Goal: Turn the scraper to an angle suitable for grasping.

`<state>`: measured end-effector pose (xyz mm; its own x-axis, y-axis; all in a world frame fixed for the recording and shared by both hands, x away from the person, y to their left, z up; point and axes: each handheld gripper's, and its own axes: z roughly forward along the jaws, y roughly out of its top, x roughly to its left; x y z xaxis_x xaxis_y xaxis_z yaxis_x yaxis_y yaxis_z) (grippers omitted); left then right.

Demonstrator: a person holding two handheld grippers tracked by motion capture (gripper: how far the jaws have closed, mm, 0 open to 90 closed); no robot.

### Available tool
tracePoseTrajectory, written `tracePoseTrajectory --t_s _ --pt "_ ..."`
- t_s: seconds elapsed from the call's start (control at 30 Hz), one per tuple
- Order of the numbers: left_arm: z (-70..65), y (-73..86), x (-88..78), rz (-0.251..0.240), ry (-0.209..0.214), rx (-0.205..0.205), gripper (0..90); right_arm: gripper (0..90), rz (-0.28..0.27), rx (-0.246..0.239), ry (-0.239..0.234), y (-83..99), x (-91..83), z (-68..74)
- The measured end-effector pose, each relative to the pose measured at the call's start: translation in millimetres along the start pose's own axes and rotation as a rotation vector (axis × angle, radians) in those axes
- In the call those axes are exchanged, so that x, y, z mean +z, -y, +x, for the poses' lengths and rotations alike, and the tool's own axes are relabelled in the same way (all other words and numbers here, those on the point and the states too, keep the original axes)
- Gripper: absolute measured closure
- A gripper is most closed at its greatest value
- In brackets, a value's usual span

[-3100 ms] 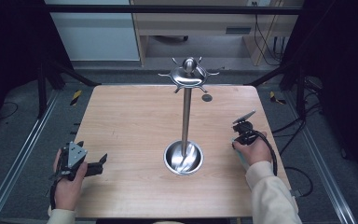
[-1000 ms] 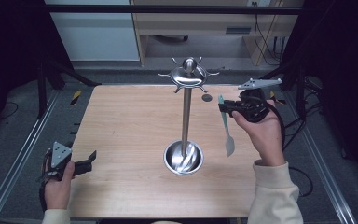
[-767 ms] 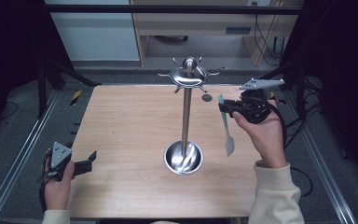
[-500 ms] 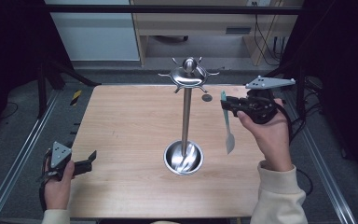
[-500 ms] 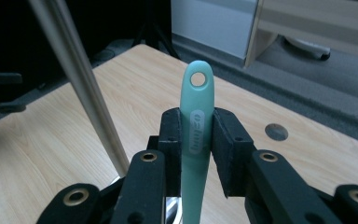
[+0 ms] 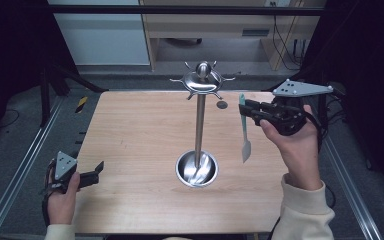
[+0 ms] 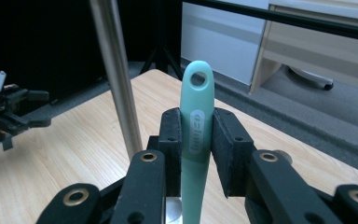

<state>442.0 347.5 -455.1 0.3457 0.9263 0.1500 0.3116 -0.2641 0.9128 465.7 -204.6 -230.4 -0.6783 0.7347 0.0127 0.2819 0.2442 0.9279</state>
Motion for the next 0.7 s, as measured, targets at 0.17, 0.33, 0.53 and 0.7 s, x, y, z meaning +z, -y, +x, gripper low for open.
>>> tracePoseTrajectory --t_s 0.17,0.33,0.53,0.7 --pt "1.2 0.1 -1.1 -0.005 -0.008 -0.003 3.4 74.2 -0.026 -0.011 -0.016 -3.7 -5.1 4.9" --pt "1.4 0.2 -1.2 -0.003 -0.006 -0.004 3.4 74.2 -0.044 -0.024 -0.025 -6.7 -9.1 11.3" --pt "0.7 0.5 -1.1 0.001 -0.003 -0.003 3.4 74.2 -0.066 -0.030 -0.066 -9.2 -10.3 16.9" --pt "1.1 0.6 -1.4 0.000 -0.004 -0.004 3.4 74.2 -0.077 -0.034 -0.077 -10.7 -11.2 20.5"
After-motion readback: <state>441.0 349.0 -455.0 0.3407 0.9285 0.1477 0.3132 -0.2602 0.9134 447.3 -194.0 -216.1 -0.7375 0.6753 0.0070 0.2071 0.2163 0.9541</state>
